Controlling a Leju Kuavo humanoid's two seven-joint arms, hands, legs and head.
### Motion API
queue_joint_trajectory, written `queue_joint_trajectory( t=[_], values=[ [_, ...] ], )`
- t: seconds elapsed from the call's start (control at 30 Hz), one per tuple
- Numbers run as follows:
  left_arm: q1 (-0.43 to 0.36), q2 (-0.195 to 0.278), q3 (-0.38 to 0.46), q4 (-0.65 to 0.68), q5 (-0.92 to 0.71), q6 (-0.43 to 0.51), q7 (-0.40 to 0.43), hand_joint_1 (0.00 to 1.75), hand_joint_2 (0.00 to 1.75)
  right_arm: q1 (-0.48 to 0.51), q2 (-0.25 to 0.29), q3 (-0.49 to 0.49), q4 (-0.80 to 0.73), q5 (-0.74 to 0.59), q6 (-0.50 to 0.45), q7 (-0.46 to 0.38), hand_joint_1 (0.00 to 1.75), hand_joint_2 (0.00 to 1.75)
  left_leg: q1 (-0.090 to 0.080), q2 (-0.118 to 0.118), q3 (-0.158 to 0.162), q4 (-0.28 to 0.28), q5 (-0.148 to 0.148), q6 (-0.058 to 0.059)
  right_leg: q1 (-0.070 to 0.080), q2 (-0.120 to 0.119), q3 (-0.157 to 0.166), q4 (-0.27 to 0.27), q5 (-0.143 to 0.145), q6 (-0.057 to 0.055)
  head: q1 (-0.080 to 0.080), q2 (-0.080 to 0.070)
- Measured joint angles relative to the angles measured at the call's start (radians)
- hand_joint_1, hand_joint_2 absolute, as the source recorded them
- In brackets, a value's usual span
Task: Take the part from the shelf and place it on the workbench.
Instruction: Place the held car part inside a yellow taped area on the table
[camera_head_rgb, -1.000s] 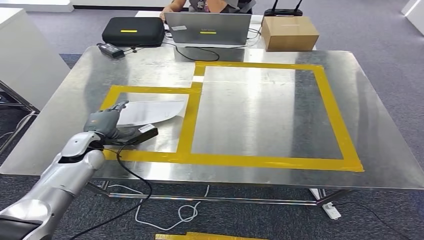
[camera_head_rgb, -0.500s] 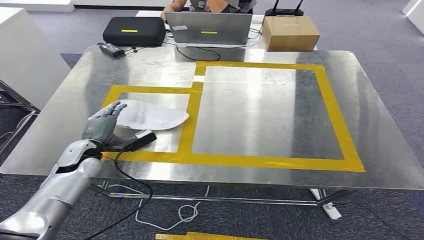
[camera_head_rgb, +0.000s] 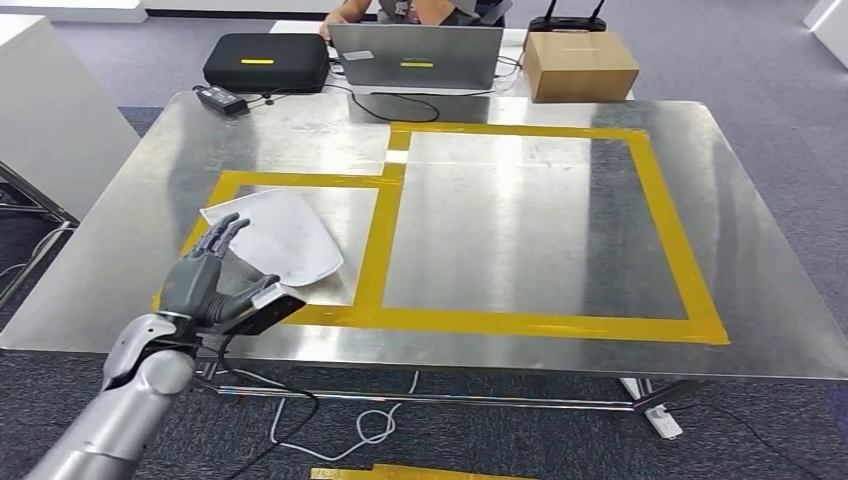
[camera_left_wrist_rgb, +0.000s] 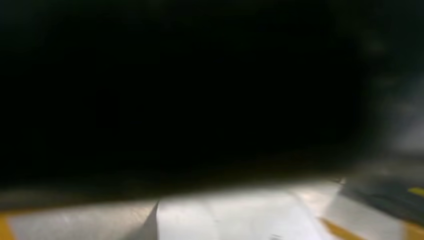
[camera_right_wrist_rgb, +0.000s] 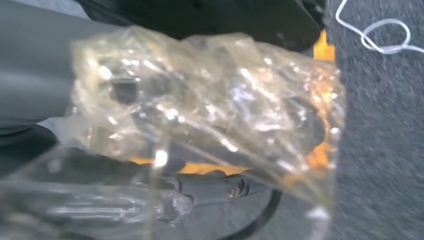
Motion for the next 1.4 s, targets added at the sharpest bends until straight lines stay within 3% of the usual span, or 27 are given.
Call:
queue_joint_trajectory(
  t=[0.03,0.13,0.23,0.3,0.37,0.43,0.47,0.5,0.53,0.6,0.67,0.8,0.87,0.93,0.97,1.0,1.03,1.13,1.2,1.3,1.33,1.4],
  values=[
    [0.085,-0.006,0.0,-0.09,0.084,0.016,-0.079,0.0,0.0,0.012,0.031,-0.008,-0.054,-0.009,0.041,0.011,0.0,0.0,0.0,0.0,0.001,0.0,-0.002,-0.001,0.0,0.001,0.0,0.0,-0.002,0.0,0.0,0.0],
    [0.274,-0.01,0.0,-0.279,0.262,0.03,-0.204,0.0,0.0,0.033,0.086,-0.032,-0.149,-0.02,0.092,0.022,0.0,0.0,-0.003,0.0,0.002,0.004,-0.01,0.005,-0.002,0.002,0.003,-0.002,-0.005,0.004,-0.001,0.0],
    [0.41,-0.012,0.023,-0.411,0.462,0.012,-0.314,0.0,0.0,0.042,0.117,-0.054,-0.193,-0.025,0.094,0.027,0.0,0.0,-0.005,0.001,0.008,0.002,-0.011,0.016,-0.005,0.002,0.009,-0.005,-0.006,0.013,-0.001,0.0],
    [0.474,-0.025,0.061,-0.463,0.561,-0.017,-0.362,0.0,0.0,0.043,0.129,-0.066,-0.212,-0.027,0.093,0.033,0.0,0.0,-0.001,0.004,0.017,-0.013,-0.002,0.024,-0.004,-0.01,0.006,0.005,-0.019,0.017,0.001,0.0],
    [0.526,-0.052,0.116,-0.486,0.624,-0.057,-0.393,0.0,0.0,0.043,0.137,-0.074,-0.224,-0.024,0.093,0.04,0.0,0.0,0.004,0.011,0.024,-0.027,0.006,0.031,-0.003,-0.032,-0.024,0.079,-0.074,0.02,0.005,0.0],
    [0.567,-0.086,0.187,-0.486,0.656,-0.114,-0.415,0.0,0.0,0.044,0.141,-0.077,-0.23,-0.009,0.091,0.048,0.0,0.0,0.003,0.017,0.022,-0.028,0.008,0.032,-0.005,-0.042,-0.073,0.207,-0.143,0.023,0.008,0.0],
    [0.58,-0.105,0.228,-0.476,0.667,-0.153,-0.424,0.0,0.0,0.046,0.142,-0.077,-0.232,0.002,0.089,0.054,0.0,0.0,0.003,0.02,0.021,-0.027,0.009,0.031,-0.005,-0.043,-0.086,0.251,-0.159,0.025,0.007,0.0],
    [0.586,-0.126,0.273,-0.46,0.679,-0.198,-0.433,0.0,0.0,0.049,0.143,-0.077,-0.235,0.012,0.086,0.058,0.0,0.0,0.004,0.021,0.02,-0.027,0.01,0.029,-0.007,-0.044,-0.082,0.258,-0.157,0.027,0.007,0.0],
    [0.587,-0.148,0.321,-0.439,0.689,-0.245,-0.443,0.0,0.0,0.051,0.144,-0.077,-0.239,0.02,0.084,0.062,0.0,0.0,0.004,0.021,0.019,-0.027,0.012,0.027,-0.008,-0.045,-0.058,0.225,-0.137,0.028,0.007,0.0],
    [0.583,-0.192,0.419,-0.395,0.699,-0.32,-0.46,0.0,0.0,0.053,0.145,-0.077,-0.247,0.027,0.082,0.065,0.0,0.0,0.005,0.022,0.018,-0.023,0.013,0.017,-0.01,-0.049,0.027,0.088,-0.089,0.029,0.008,0.0],
    [0.578,-0.229,0.501,-0.366,0.698,-0.358,-0.469,0.0,0.0,0.052,0.147,-0.077,-0.253,0.03,0.082,0.066,0.0,0.0,0.002,0.023,0.018,-0.018,0.013,0.004,-0.009,-0.048,0.079,-0.005,-0.068,0.02,0.005,0.0],
    [0.569,-0.277,0.598,-0.342,0.681,-0.385,-0.473,0.0,0.0,0.054,0.151,-0.076,-0.262,0.031,0.083,0.067,0.0,0.0,0.007,0.023,0.016,-0.01,0.007,-0.02,-0.005,-0.047,0.082,-0.017,-0.058,-0.01,0.002,0.0],
    [0.566,-0.294,0.627,-0.334,0.677,-0.389,-0.473,0.0,0.0,0.054,0.154,-0.076,-0.265,0.032,0.083,0.067,0.0,0.0,0.01,0.021,-0.011,0.061,-0.052,-0.03,-0.007,-0.048,0.081,-0.019,-0.048,-0.023,-0.001,0.0],
    [0.563,-0.305,0.646,-0.326,0.676,-0.391,-0.473,0.0,0.0,0.056,0.155,-0.076,-0.267,0.032,0.083,0.067,0.0,0.0,0.011,0.021,-0.058,0.192,-0.13,-0.036,-0.006,-0.049,0.074,-0.018,-0.041,-0.027,-0.003,0.0],
    [0.562,-0.309,0.654,-0.322,0.676,-0.392,-0.472,0.0,0.0,0.057,0.155,-0.076,-0.268,0.032,0.083,0.067,0.0,0.0,0.011,0.021,-0.074,0.244,-0.152,-0.036,-0.005,-0.049,0.07,-0.018,-0.039,-0.027,-0.003,0.0],
    [0.562,-0.313,0.66,-0.318,0.676,-0.393,-0.471,0.0,0.0,0.057,0.155,-0.076,-0.268,0.032,0.083,0.067,0.0,0.0,0.011,0.021,-0.076,0.265,-0.154,-0.036,-0.004,-0.049,0.068,-0.017,-0.037,-0.027,-0.003,0.0],
    [0.561,-0.316,0.666,-0.314,0.676,-0.396,-0.47,0.0,0.0,0.058,0.155,-0.076,-0.268,0.032,0.082,0.067,0.0,0.0,0.011,0.021,-0.061,0.249,-0.138,-0.033,-0.003,-0.048,0.066,-0.017,-0.035,-0.026,-0.003,0.0],
    [0.543,-0.335,0.701,-0.3,0.689,-0.429,-0.461,0.0,0.0,0.059,0.156,-0.076,-0.27,0.032,0.08,0.069,0.0,0.0,0.008,0.019,0.043,0.063,-0.052,-0.018,0.001,-0.048,0.063,-0.015,-0.03,-0.019,-0.003,0.0],
    [0.523,-0.354,0.745,-0.283,0.715,-0.459,-0.457,0.0,0.0,0.058,0.158,-0.076,-0.273,0.034,0.079,0.071,0.0,0.0,0.004,0.017,0.078,-0.013,-0.038,-0.007,0.004,-0.049,0.056,-0.012,-0.026,-0.01,-0.002,0.0],
    [0.509,-0.374,0.8,-0.253,0.753,-0.477,-0.454,0.0,0.0,0.062,0.159,-0.075,-0.277,0.037,0.081,0.076,0.0,0.0,0.004,0.019,0.073,-0.028,-0.031,0.009,0.002,-0.049,0.045,-0.008,-0.025,0.008,-0.002,0.0],
    [0.504,-0.379,0.813,-0.245,0.759,-0.478,-0.452,0.0,0.0,0.064,0.16,-0.075,-0.277,0.037,0.081,0.077,0.0,0.0,0.005,0.02,0.07,-0.032,-0.024,0.017,0.001,-0.049,0.036,0.008,-0.04,0.012,0.001,0.0],
    [0.493,-0.384,0.837,-0.224,0.76,-0.469,-0.438,0.0,0.0,0.065,0.16,-0.075,-0.278,0.033,0.082,0.079,0.0,0.0,0.005,0.023,0.061,-0.035,-0.013,0.028,0.0,-0.049,-0.003,0.099,-0.11,0.019,0.007,0.0]
  ],
)
